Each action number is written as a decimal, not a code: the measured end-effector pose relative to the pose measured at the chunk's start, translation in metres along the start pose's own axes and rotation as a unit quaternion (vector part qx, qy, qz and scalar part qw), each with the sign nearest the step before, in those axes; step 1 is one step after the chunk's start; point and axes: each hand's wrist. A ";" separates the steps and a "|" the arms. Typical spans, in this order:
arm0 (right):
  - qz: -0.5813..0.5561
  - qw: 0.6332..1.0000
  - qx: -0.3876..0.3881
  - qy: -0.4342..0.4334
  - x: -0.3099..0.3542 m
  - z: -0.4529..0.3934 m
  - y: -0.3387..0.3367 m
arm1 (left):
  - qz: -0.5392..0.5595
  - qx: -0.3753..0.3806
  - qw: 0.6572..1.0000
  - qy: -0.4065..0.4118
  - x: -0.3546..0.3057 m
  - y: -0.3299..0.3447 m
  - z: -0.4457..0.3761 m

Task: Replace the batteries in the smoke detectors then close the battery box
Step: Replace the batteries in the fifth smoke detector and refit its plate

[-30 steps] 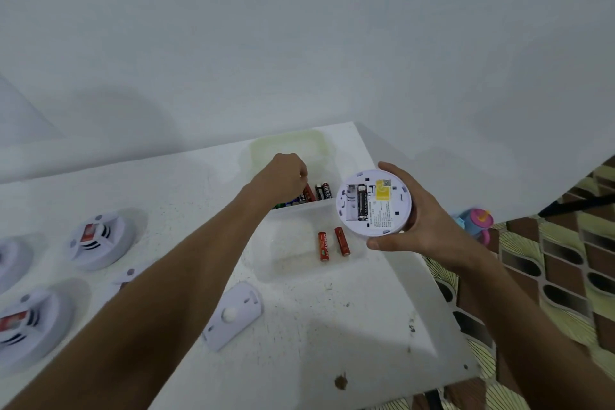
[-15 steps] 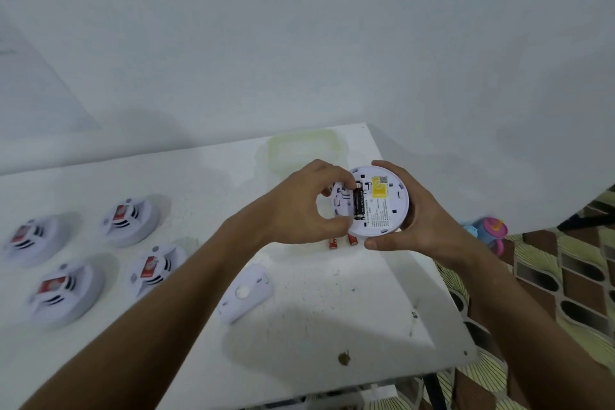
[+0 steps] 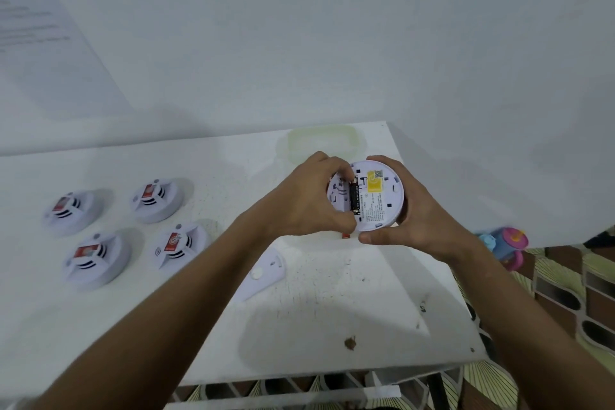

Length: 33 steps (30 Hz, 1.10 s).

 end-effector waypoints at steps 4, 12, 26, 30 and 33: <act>-0.007 1.000 -0.001 -0.003 0.002 -0.002 0.001 | 0.002 0.000 1.000 -0.002 -0.004 -0.002 -0.002; 0.017 1.000 0.002 -0.002 -0.001 -0.006 0.005 | -0.040 0.012 0.999 -0.011 0.003 0.004 -0.006; 0.001 1.000 -0.020 0.004 -0.007 -0.004 -0.004 | 0.021 -0.097 0.995 0.018 0.011 0.008 -0.013; 0.007 0.999 -0.035 0.005 -0.011 -0.005 -0.008 | 0.116 -0.115 0.987 0.007 0.011 0.008 -0.019; 0.000 0.998 -0.056 0.018 -0.014 -0.002 -0.015 | 0.229 -0.181 0.956 -0.027 0.016 0.001 -0.033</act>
Point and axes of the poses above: each hand's wrist, its own z-axis away from the middle knuckle, its own y-axis out of the palm, x = y × z
